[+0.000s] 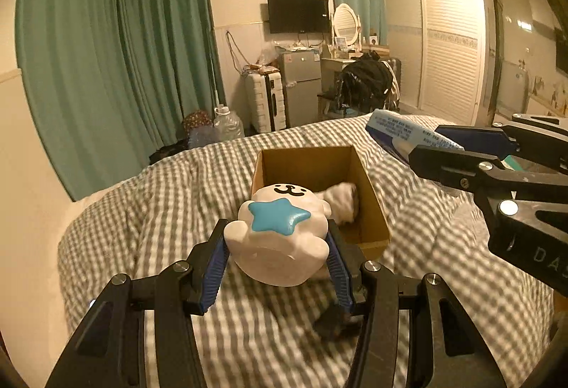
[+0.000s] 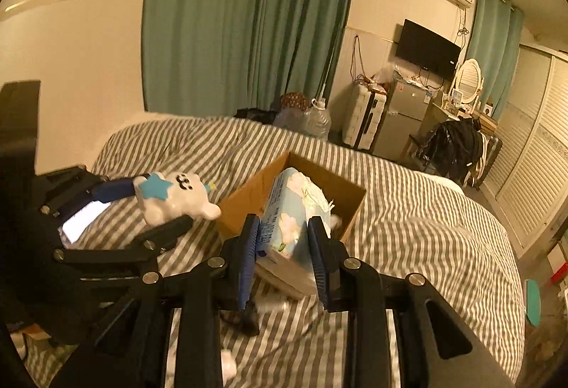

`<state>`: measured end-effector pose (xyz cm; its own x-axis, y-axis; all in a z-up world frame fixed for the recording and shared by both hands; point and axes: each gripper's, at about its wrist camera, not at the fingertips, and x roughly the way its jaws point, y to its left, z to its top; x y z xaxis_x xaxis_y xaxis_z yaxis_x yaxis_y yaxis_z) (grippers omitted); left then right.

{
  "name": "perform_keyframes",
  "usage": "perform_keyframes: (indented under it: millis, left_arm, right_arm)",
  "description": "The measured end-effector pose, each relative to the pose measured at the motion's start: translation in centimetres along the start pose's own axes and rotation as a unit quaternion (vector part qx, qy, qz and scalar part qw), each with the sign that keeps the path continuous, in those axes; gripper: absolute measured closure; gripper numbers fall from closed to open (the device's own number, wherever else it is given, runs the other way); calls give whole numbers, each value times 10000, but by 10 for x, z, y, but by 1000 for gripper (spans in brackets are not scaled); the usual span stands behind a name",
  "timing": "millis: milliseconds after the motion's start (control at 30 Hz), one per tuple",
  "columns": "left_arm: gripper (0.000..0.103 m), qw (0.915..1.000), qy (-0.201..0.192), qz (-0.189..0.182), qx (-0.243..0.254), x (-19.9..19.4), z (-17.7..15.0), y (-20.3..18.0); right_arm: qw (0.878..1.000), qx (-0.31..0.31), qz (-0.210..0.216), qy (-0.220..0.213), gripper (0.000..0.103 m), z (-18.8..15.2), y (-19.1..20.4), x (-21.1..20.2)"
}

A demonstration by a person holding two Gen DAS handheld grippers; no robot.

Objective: Organize objects
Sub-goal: 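Carry the toy and tissue pack into the box and open both tools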

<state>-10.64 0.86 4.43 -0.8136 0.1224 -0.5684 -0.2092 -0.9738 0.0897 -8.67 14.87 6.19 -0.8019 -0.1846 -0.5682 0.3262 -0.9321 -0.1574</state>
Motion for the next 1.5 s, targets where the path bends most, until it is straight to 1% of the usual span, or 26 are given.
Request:
perform_keyframes:
  millis: [133, 233, 367, 500, 633, 767, 867, 1033, 1100, 1200, 1233, 1267, 1300, 1333, 1367, 1433, 1500]
  left_arm:
    - [50, 10000, -18, -33, -1, 36, 23, 3]
    - [50, 10000, 17, -57, 15, 67, 35, 4]
    - [50, 9999, 69, -105, 76, 108, 46, 3]
    - [50, 9996, 219, -175, 85, 150, 50, 3]
    - [50, 9987, 418, -288, 80, 189, 43, 3]
    - [50, 9975, 628, -275, 192, 210, 25, 0]
    - [50, 9963, 761, -314, 251, 218, 16, -7]
    - [50, 9955, 766, -489, 271, 217, 7, -12]
    - [50, 9954, 783, -488, 266, 213, 4, -13]
    - [47, 9935, 954, -629, 19, 209, 4, -12]
    - [38, 9927, 980, -698, -36, 204, 4, -12]
    - [31, 9930, 972, -672, -34, 198, 4, -12]
    - [20, 9940, 926, -584, -11, 192, 5, -13]
    - [16, 9955, 828, -460, 14, 183, 6, -14]
    - [16, 9965, 734, -399, 19, 173, 8, -14]
    - [16, 9966, 681, -452, -41, 150, 13, -11]
    - [15, 9969, 620, -477, -91, 131, 17, -8]
  right_arm:
    - [9999, 123, 9, -44, 76, 23, -17, 26]
    - [9998, 212, 25, -61, 76, 36, -29, 50]
    - [9993, 352, 102, -13, 76, 50, -47, 89]
    - [9986, 476, 207, 96, 76, 58, -65, 133]
    - [9973, 611, 308, 267, 76, 55, -79, 174]
    - [9930, 947, 526, 468, 76, 42, -91, 216]
    - [9904, 980, 618, 759, 76, 25, -94, 241]
    - [9885, 1012, 704, 875, 75, 13, -96, 248]
    - [9875, 1074, 728, 890, 74, 8, -98, 246]
    - [9887, 1094, 643, 799, 73, 6, -99, 239]
    - [9895, 1106, 599, 716, 65, 5, -97, 232]
    - [9896, 1167, 560, 625, 50, 6, -98, 224]
    - [9892, 1252, 522, 556, 44, 7, -98, 216]
    - [9885, 1353, 483, 479, 41, 8, -100, 208]
    - [9875, 1470, 451, 361, 41, 10, -102, 195]
    - [9872, 1528, 387, 258, 41, 12, -102, 176]
    - [9887, 1473, 236, 166, 38, 17, -100, 149]
